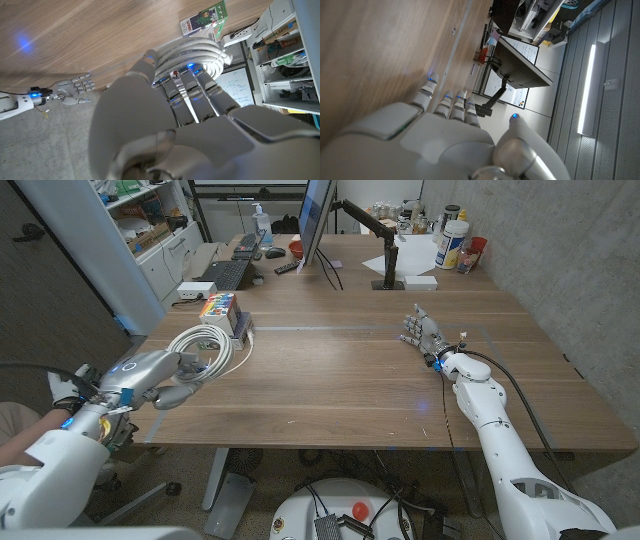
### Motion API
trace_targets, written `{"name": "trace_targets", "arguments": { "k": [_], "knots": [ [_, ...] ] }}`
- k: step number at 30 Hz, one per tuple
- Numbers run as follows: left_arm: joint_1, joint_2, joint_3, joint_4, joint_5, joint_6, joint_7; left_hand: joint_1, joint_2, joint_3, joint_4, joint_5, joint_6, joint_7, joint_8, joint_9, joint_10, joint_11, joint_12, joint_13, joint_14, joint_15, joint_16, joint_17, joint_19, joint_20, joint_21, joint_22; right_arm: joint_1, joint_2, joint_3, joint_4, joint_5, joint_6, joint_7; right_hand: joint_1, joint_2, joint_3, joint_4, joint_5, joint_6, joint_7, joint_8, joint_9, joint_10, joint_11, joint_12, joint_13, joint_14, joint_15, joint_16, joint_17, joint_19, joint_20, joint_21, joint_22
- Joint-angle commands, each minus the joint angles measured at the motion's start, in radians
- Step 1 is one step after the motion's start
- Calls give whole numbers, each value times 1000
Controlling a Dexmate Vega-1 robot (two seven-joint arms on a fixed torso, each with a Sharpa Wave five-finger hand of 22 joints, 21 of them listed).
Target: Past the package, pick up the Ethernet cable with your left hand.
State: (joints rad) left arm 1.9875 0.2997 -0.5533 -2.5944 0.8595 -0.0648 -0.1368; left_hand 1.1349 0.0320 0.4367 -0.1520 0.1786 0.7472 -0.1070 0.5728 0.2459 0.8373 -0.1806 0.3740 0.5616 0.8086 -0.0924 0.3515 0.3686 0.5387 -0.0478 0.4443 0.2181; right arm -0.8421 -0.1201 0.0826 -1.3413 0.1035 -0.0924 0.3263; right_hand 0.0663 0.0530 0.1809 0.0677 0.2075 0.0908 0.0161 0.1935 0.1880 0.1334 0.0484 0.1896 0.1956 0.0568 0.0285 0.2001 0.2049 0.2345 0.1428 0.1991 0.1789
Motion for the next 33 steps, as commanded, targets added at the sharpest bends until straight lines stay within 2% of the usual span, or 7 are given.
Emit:
{"name": "trace_targets", "arguments": {
  "k": [1, 18, 33],
  "knots": [
    [0, -24, -16, -12, -10, -13, 0, 145, 149, -4, -2, 6, 101, -45, 33, 23, 32, -20, 4, 11, 13, -149, 3, 4, -4, -26, 8, 3, 0, 0, -1, -2, -3, -3, 1, -4, -4, -6, 1, 3, -5, 3, 0, 4, -4, 4, 2, -1, -1, 0, 0, 1, -1, 0, -1, 3],
    [-13, -37, -18, -14, -17, -12, -13, 148, 149, -9, -2, 6, 102, -40, 36, 21, 36, -20, 1, 13, 15, -149, -1, 5, -9, -26, 17, 2, 0, 0, 1, -1, -2, 0, 3, -5, -3, -7, 2, 3, -6, 3, 1, 4, -5, 4, 3, -1, -3, 0, 1, 2, -2, 0, -1, 3],
    [-1, -56, -28, -18, -6, -11, -5, 150, 149, -12, -2, 6, 101, -44, 37, 19, 37, -19, -3, 14, 16, -149, -3, 5, -12, -25, 24, 1, 0, 0, 1, -2, -2, -1, 4, -10, -4, -10, 5, 3, -6, 3, 1, 4, -4, 8, 4, -1, -3, 0, 2, 2, -2, 0, 0, 3]
  ]
}}
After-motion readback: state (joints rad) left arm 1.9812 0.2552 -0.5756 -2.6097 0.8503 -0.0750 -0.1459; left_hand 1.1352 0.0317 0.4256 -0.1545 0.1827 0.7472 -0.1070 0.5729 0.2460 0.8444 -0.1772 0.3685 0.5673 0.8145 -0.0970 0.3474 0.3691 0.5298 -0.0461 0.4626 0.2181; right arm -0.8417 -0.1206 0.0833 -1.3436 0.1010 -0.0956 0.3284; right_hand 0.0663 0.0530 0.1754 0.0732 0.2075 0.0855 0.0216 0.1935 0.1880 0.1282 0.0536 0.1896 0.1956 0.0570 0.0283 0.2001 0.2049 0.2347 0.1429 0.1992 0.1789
